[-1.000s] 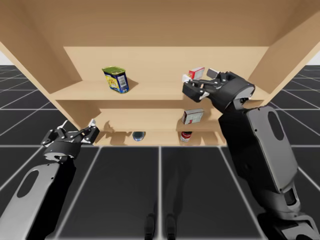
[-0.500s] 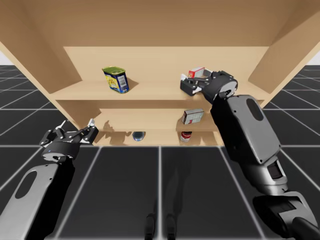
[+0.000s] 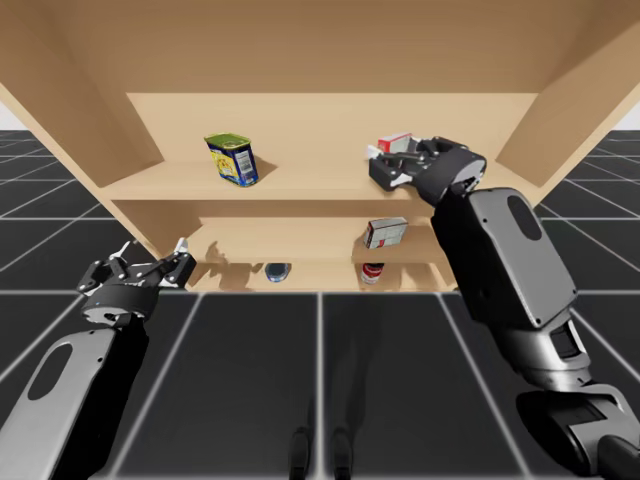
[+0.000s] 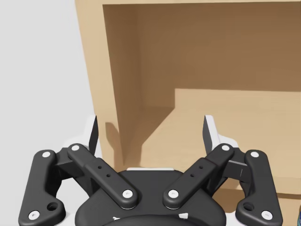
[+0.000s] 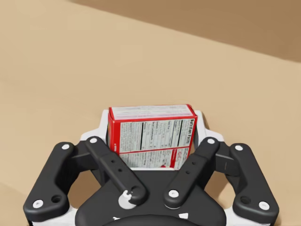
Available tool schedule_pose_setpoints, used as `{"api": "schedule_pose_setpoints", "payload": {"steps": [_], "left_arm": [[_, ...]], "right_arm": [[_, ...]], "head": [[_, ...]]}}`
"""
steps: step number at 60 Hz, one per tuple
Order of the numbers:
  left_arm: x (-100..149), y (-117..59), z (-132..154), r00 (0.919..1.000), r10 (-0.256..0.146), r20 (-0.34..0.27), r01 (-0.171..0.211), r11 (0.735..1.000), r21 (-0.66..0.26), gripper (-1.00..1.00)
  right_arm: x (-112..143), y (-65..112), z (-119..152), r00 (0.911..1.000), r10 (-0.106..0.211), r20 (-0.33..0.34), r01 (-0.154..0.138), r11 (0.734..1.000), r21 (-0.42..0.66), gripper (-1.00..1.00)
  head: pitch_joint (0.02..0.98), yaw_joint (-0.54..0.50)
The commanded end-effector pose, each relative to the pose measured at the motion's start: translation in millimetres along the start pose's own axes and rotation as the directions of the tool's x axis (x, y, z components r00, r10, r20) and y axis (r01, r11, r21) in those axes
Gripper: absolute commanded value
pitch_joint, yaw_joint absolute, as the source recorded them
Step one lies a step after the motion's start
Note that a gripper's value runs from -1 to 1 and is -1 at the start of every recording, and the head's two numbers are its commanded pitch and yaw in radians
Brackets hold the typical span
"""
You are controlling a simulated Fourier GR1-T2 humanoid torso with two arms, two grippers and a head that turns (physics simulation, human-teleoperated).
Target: Find the gelatin box on the shelf and bring it to me.
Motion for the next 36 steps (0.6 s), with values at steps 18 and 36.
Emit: {"api": "schedule_pose_setpoints", "payload": {"steps": [18,36], "left_arm": [[0,-3.1,0,1.0000,-0.006,0.000,0.006,1.000,0.000,-1.00],[0,-3.3,1,1.0000,-0.005,-0.001,0.005,1.000,0.000,-1.00]], "right_arm": [[18,11.0,70,0.9952,-0.013,0.097,0.021,0.996,-0.084,0.97],[24,34.8,144,0.9834,0.024,0.180,-0.017,0.999,-0.042,0.98]], "head": [[0.309,-0.19],[0.313,-0.19]]}}
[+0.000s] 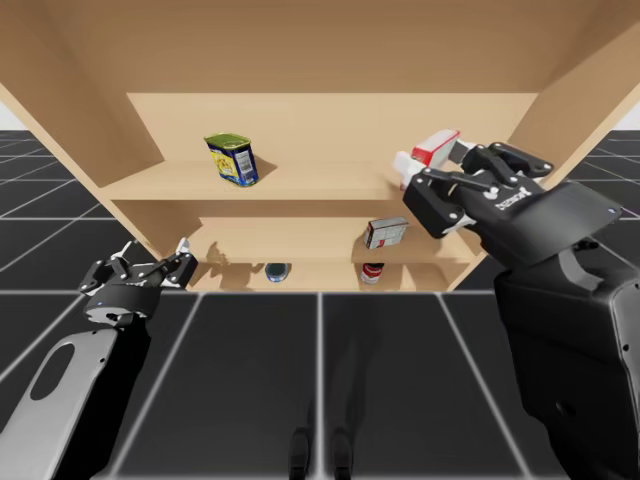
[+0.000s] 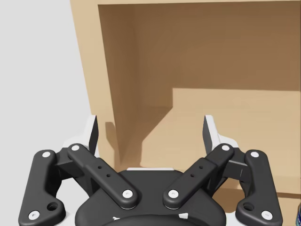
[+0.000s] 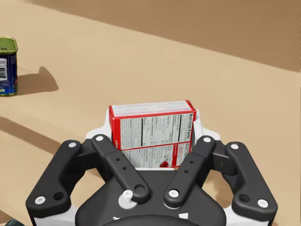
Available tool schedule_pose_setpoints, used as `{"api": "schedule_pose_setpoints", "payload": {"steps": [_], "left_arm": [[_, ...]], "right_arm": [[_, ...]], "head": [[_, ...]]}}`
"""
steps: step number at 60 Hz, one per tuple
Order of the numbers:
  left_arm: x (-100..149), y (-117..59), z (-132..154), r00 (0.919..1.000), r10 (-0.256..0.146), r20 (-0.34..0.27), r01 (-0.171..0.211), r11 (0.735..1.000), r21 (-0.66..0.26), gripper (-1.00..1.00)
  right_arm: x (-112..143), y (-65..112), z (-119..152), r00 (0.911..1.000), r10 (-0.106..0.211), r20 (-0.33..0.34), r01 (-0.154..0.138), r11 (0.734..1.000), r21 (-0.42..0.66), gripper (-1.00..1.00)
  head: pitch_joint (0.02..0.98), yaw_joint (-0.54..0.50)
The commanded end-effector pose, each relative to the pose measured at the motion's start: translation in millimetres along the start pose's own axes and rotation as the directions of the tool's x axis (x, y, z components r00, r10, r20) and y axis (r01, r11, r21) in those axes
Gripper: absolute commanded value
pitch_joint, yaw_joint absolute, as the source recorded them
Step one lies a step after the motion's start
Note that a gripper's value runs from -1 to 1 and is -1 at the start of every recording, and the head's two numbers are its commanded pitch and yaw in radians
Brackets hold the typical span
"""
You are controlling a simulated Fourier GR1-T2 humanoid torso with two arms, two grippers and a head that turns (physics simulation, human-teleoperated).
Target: Find the gelatin box on the shelf and bring it to me.
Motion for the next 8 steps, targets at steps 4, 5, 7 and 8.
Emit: {"api": "schedule_pose_setpoints", "payload": {"steps": [4,5,7,8], "left_arm": [[0,-0.3,0,1.0000,0.000,0.000,0.000,1.000,0.001,-1.00],[0,-0.2,0,1.0000,0.000,0.000,0.000,1.000,0.001,-1.00],[0,0.0,0,1.0000,0.000,0.000,0.000,1.000,0.002,-1.00],[0,0.0,0,1.0000,0.000,0.000,0.000,1.000,0.002,-1.00]], "right_arm": [[13,6.7,54,0.9988,0.004,0.049,0.001,0.996,-0.088,1.00],[13,6.8,57,0.9986,0.003,0.053,0.002,0.996,-0.089,1.00],[13,7.2,69,0.9975,-0.005,0.071,0.012,0.996,-0.092,1.00],[13,7.4,71,0.9971,-0.005,0.076,0.012,0.996,-0.094,1.00]], "head": [[0.313,-0.18],[0.313,-0.18],[0.313,-0.18],[0.314,-0.18]]}}
